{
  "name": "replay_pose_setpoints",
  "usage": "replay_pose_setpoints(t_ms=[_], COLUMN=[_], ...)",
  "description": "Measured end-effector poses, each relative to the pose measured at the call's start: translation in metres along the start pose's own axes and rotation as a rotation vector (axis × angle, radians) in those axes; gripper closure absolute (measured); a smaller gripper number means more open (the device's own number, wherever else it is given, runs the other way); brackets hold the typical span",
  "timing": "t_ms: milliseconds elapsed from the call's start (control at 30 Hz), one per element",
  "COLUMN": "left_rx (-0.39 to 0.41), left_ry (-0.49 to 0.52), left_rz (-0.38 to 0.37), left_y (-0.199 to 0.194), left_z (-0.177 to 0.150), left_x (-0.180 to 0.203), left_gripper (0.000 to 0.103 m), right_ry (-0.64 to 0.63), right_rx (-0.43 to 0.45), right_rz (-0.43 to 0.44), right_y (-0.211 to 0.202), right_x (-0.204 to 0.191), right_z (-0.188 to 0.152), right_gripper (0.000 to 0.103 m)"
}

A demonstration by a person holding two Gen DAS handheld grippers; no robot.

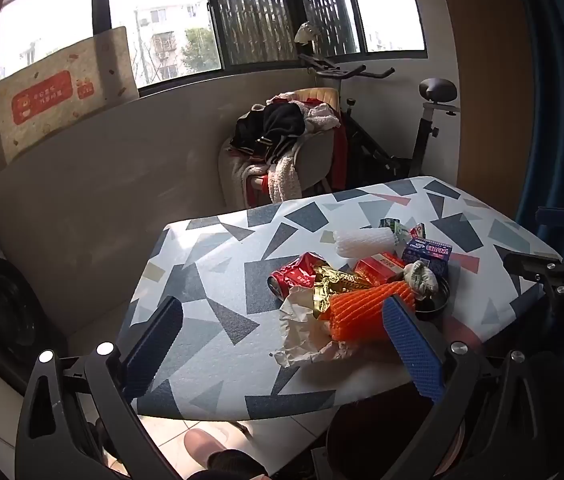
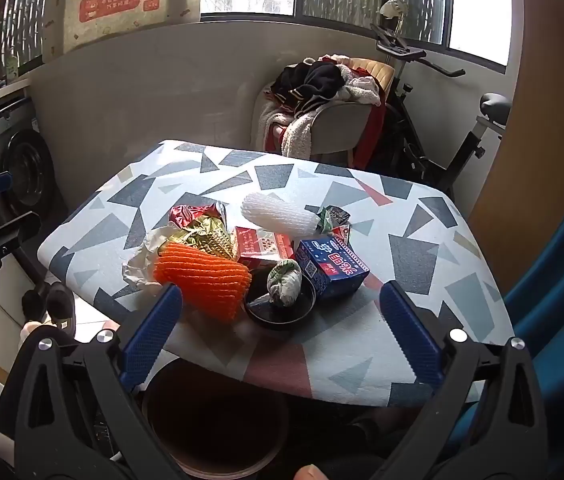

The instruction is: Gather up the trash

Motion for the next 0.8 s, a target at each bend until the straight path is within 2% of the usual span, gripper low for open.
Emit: replay_pose_setpoints(t_ms=[800], left_rx=[0.003], left_ry=[-0.007], left_rz=[-0.003], left_y=[0.0001], left_z=[0.0002], left_x=[0.0002], left_gripper=[0.005], right_ry=[-0.005], right_rx=[0.002], right_rz=[-0.004], right_y=[-0.0011], right_x=[-0.0013], right_z=[-0.0006], right_gripper=[0.006])
Point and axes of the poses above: each gripper's, at about its wrist camera, not at the fingertips, and y roughly the way its jaws point, x to its right, z to its top, the point moved 9 cm from there along y, roughly the way its jaws point, and after that the axes turned 14 degrees about -z, right-handed, at the moved point
